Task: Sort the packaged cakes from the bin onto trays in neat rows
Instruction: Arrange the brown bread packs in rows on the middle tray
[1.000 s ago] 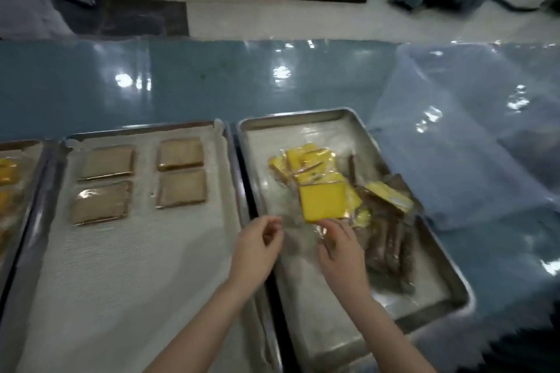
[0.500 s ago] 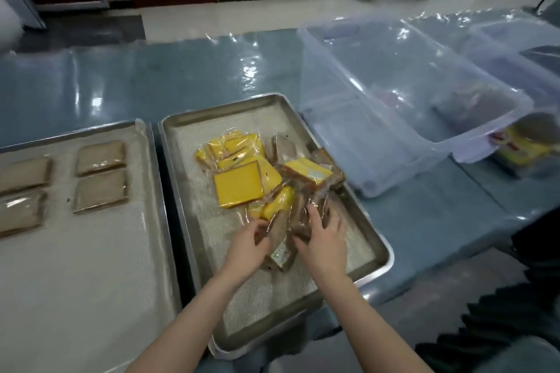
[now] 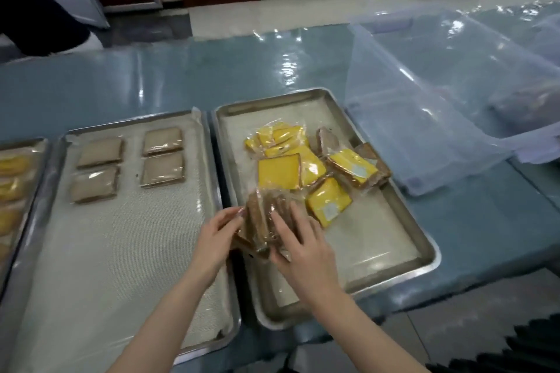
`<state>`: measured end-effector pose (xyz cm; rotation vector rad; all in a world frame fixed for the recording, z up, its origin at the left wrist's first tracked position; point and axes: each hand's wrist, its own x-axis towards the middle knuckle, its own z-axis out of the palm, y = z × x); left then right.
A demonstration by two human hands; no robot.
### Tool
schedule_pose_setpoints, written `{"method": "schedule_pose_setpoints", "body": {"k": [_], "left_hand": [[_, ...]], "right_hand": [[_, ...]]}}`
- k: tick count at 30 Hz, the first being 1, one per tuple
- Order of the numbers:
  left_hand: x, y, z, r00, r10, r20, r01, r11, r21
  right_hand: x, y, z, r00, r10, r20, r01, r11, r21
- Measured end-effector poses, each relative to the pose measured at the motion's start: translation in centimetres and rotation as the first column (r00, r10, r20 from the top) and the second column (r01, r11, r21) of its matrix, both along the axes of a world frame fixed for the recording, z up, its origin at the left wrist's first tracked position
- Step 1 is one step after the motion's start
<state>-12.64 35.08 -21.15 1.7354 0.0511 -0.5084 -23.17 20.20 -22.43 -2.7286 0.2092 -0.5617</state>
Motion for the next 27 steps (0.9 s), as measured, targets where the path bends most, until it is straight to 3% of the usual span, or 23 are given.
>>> {"method": "schedule_pose_setpoints", "body": {"k": [5, 8, 13, 16, 20, 23, 25, 27], "left_hand": [[2.3, 10.9, 1.0, 0.978, 0.210, -0.016, -0.210, 0.978, -0.009], [3.5, 17.3, 0.1, 0.965, 0.256, -0.051, -0.255, 0.966, 0.033], [5.2, 25.0, -1.4, 0.975, 0.217, -0.055, -0.212, 0.974, 0.082], [6.3, 27.8, -1.9, 0.988, 0.152, -0.036, -0.148, 0.984, 0.096], [7.6, 30.0, -1.9, 0.994, 0.108, -0.004, -0.107, 0.989, 0.100], [8.3, 30.5, -1.1, 0.995, 0.083, 0.047, -0.087, 0.993, 0.076], [8.5, 30.4, -0.8, 0.993, 0.062, 0.101, -0.071, 0.994, 0.079], [8.4, 30.2, -0.4, 0.986, 0.055, 0.159, -0.067, 0.995, 0.076]], "right_hand": [[4.3, 9.9, -0.3, 0.969, 0.231, 0.088, -0.228, 0.973, -0.042], [5.1, 14.9, -1.4, 0.946, 0.317, 0.073, -0.314, 0.948, -0.050], [3.7, 19.5, -5.2, 0.877, 0.419, -0.237, -0.440, 0.897, -0.045], [2.9, 20.7, -5.0, 0.832, 0.443, -0.333, -0.489, 0.870, -0.066], [3.8, 22.0, -2.1, 0.844, 0.373, -0.385, -0.396, 0.918, 0.020], [6.6, 23.7, 0.0, 0.929, 0.253, -0.272, -0.255, 0.967, 0.027], [9.4, 25.0, 1.3, 0.933, 0.177, -0.314, -0.087, 0.955, 0.282], [12.4, 26.1, 2.3, 0.903, 0.171, -0.393, 0.120, 0.780, 0.614]]}}
